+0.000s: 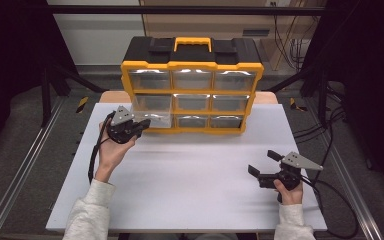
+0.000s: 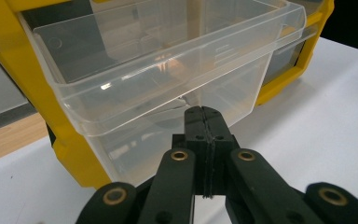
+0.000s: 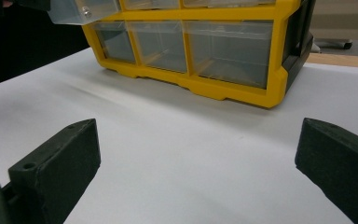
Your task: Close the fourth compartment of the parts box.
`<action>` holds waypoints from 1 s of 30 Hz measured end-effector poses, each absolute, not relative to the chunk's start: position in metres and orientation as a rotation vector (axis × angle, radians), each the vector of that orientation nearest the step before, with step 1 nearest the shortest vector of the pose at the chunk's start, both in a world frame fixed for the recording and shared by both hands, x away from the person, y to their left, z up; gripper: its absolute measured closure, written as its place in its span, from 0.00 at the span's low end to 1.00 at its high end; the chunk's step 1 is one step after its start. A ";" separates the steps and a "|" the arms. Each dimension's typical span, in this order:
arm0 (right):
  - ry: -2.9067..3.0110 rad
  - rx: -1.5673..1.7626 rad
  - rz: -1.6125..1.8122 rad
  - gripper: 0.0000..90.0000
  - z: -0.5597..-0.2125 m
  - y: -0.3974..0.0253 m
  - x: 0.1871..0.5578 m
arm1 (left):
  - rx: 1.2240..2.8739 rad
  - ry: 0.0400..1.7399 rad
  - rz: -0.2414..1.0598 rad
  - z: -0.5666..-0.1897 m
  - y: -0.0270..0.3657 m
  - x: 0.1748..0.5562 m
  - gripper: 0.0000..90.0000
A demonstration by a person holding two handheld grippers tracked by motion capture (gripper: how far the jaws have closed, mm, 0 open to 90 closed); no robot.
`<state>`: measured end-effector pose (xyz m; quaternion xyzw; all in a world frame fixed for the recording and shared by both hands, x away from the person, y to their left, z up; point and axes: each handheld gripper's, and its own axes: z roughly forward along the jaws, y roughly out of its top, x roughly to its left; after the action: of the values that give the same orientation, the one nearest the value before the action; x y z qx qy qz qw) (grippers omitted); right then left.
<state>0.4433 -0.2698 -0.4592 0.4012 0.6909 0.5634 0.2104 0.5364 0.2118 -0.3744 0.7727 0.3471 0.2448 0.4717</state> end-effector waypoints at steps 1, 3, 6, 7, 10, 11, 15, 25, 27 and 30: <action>1.920 1.115 1.566 0.00 -0.459 -0.270 0.443 | 1.894 0.852 0.599 -0.374 0.212 0.537 0.99; 1.920 1.115 1.565 0.00 -0.459 -0.270 0.443 | 1.893 0.852 0.603 -0.374 0.212 0.538 0.99; 1.920 1.115 1.566 0.00 -0.459 -0.270 0.443 | 1.899 0.851 0.610 -0.373 0.212 0.540 0.99; 1.920 1.114 1.565 0.00 -0.459 -0.270 0.443 | 1.900 0.853 0.611 -0.372 0.211 0.541 0.99; 1.921 1.114 1.564 0.00 -0.459 -0.270 0.443 | 1.910 0.856 0.616 -0.371 0.211 0.544 0.99; 1.920 1.114 1.565 0.00 -0.459 -0.270 0.443 | 1.910 0.856 0.616 -0.371 0.210 0.544 0.99; 1.918 1.113 1.568 0.00 -0.459 -0.270 0.443 | 1.910 0.861 0.616 -0.371 0.210 0.547 0.99; 1.918 1.113 1.568 0.00 -0.459 -0.270 0.443 | 1.907 0.867 0.629 -0.373 0.211 0.554 0.99; 1.919 1.115 1.570 0.00 -0.459 -0.270 0.443 | 1.907 0.867 0.641 -0.373 0.211 0.555 0.99; 1.917 1.114 1.569 0.00 -0.459 -0.270 0.443 | 1.903 0.868 0.645 -0.373 0.211 0.556 0.99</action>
<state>0.4430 -0.2702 -0.4588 0.4008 0.6900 0.5645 0.2111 0.5565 0.2113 -0.3733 0.7725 0.3525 0.2617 0.4588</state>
